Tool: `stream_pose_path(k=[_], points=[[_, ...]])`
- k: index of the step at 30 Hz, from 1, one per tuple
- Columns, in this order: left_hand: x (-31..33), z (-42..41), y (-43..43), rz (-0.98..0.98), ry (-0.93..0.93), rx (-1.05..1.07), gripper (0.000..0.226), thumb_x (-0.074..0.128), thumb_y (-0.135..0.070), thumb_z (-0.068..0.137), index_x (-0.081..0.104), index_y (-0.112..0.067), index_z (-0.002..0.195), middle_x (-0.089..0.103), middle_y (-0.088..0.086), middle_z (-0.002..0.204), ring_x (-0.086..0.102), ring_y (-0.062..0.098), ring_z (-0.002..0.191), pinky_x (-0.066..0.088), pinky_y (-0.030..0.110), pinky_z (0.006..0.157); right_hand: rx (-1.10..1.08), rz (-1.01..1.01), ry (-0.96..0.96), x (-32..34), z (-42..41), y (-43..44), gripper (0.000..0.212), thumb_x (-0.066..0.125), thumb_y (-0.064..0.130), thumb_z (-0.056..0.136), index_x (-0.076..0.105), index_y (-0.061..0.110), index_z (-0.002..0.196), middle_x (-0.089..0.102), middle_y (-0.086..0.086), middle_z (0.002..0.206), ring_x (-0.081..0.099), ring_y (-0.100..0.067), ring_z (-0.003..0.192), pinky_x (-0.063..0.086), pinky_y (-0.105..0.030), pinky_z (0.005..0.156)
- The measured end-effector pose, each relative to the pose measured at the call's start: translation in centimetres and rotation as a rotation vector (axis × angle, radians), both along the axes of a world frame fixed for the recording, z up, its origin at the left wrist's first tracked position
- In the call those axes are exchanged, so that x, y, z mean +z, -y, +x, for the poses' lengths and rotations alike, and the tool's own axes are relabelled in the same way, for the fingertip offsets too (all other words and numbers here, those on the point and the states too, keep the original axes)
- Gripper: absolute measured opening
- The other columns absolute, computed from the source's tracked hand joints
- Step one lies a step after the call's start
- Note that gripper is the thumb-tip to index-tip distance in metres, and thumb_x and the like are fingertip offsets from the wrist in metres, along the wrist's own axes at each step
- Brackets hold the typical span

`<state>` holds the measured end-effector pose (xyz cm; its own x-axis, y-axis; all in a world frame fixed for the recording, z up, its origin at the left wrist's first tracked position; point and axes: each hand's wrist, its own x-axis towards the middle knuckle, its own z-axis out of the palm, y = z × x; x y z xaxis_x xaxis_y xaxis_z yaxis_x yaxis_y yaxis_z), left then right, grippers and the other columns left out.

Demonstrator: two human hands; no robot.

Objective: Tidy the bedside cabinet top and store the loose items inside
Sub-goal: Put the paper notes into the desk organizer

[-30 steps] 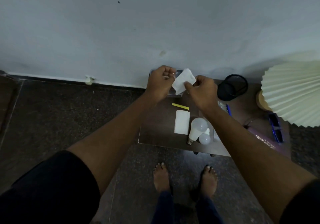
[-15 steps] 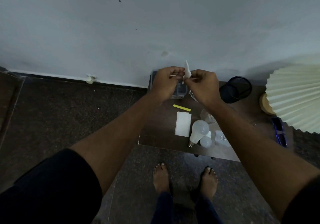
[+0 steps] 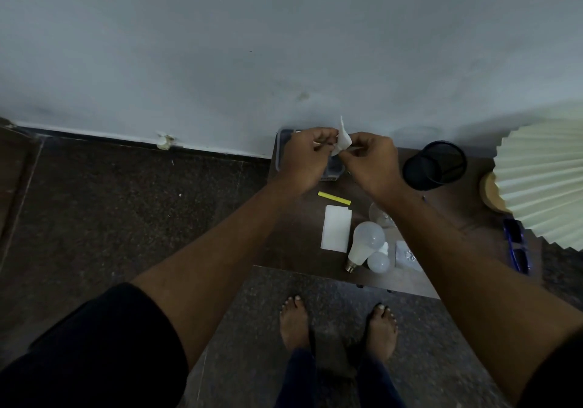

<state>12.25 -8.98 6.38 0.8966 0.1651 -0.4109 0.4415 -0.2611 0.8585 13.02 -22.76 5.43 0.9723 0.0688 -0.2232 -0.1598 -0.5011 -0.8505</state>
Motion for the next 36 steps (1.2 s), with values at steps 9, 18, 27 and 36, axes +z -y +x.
stream_pose_path(k=[9, 18, 27, 36], points=[[-0.5, -0.9, 0.4, 0.035, 0.005, 0.026, 0.034, 0.058, 0.004, 0.092, 0.07, -0.002, 0.123, 0.074, 0.013, 0.118, 0.069, 0.024, 0.111, 0.054, 0.04, 0.102, 0.024, -0.037, -0.033, -0.9, -0.5, -0.4, 0.021, 0.072, 0.007, 0.089, 0.075, 0.01, 0.109, 0.071, 0.006, 0.091, 0.063, 0.005, 0.074, 0.05, -0.003, 0.067], [-1.5, -0.8, 0.6, 0.043, -0.001, 0.056, 0.025, 0.062, -0.009, 0.095, 0.073, -0.007, 0.118, 0.076, 0.01, 0.112, 0.071, 0.022, 0.106, 0.057, 0.044, 0.096, 0.011, -0.08, -0.031, -1.2, 0.0, -0.5, 0.025, 0.071, 0.003, 0.085, 0.074, 0.014, 0.107, 0.061, 0.024, 0.082, 0.062, 0.013, 0.069, 0.047, -0.003, 0.062], [-2.4, -1.3, 0.6, 0.076, 0.008, 0.06, 0.029, 0.061, -0.011, 0.097, 0.069, -0.007, 0.125, 0.073, 0.01, 0.119, 0.069, 0.021, 0.111, 0.058, 0.043, 0.096, -0.021, -0.133, 0.023, -1.7, -0.7, 0.0, 0.017, 0.072, 0.009, 0.087, 0.074, 0.01, 0.103, 0.07, 0.003, 0.094, 0.068, -0.016, 0.091, 0.057, -0.03, 0.084], [-2.7, -0.7, 1.4, 0.018, -0.023, 0.073, 0.033, 0.062, -0.007, 0.095, 0.068, -0.009, 0.127, 0.072, 0.007, 0.125, 0.068, 0.022, 0.115, 0.059, 0.041, 0.095, -0.037, -0.123, 0.011, -1.5, 0.7, -0.9, 0.016, 0.068, 0.01, 0.089, 0.074, 0.012, 0.104, 0.061, 0.015, 0.076, 0.056, 0.006, 0.066, 0.041, 0.001, 0.056]])
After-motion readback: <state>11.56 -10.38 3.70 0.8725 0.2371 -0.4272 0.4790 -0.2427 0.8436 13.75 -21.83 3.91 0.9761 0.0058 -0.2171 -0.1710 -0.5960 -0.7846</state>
